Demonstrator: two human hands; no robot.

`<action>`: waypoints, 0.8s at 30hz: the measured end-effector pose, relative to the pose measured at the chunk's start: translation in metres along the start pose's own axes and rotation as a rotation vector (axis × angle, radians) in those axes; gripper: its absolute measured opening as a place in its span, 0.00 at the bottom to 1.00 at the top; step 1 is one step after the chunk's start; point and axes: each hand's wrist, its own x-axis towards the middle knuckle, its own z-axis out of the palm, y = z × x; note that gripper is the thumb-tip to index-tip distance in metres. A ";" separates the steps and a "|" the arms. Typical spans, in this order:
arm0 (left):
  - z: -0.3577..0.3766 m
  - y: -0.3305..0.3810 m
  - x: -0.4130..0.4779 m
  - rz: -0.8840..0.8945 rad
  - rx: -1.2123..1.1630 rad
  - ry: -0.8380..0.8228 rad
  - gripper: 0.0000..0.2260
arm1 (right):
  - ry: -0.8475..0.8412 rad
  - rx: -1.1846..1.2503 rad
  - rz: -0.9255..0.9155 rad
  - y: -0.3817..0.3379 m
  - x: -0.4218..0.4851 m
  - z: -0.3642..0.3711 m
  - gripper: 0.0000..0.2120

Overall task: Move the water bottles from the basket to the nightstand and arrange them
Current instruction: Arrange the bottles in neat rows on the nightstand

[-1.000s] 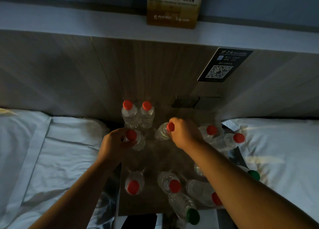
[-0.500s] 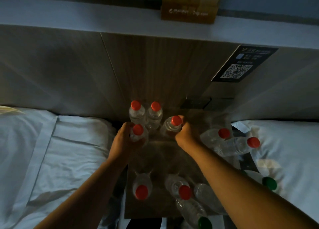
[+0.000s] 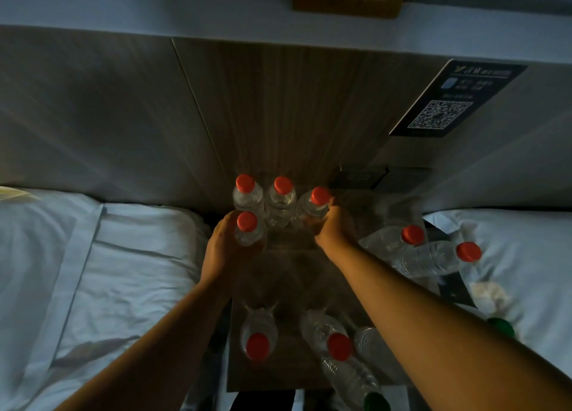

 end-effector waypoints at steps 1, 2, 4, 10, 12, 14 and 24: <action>0.001 0.000 0.003 -0.007 0.008 -0.020 0.17 | -0.012 0.013 -0.002 -0.001 0.000 0.001 0.19; 0.005 -0.003 0.006 -0.011 0.012 -0.035 0.18 | -0.022 0.046 0.009 -0.002 0.000 0.001 0.20; 0.009 -0.004 0.011 -0.030 0.012 -0.040 0.20 | -0.040 0.109 0.060 -0.003 0.002 0.004 0.20; 0.008 0.006 0.001 -0.046 -0.093 0.043 0.24 | -0.011 0.032 0.034 -0.005 0.010 0.009 0.21; 0.008 0.005 0.001 -0.021 -0.099 0.044 0.24 | -0.014 0.062 0.041 -0.005 0.014 0.007 0.21; 0.007 0.005 0.004 -0.016 -0.103 0.033 0.25 | -0.035 0.076 0.051 -0.006 0.017 0.007 0.19; 0.005 0.002 0.009 0.030 -0.104 0.016 0.31 | 0.028 -0.180 -0.104 -0.004 0.021 0.010 0.12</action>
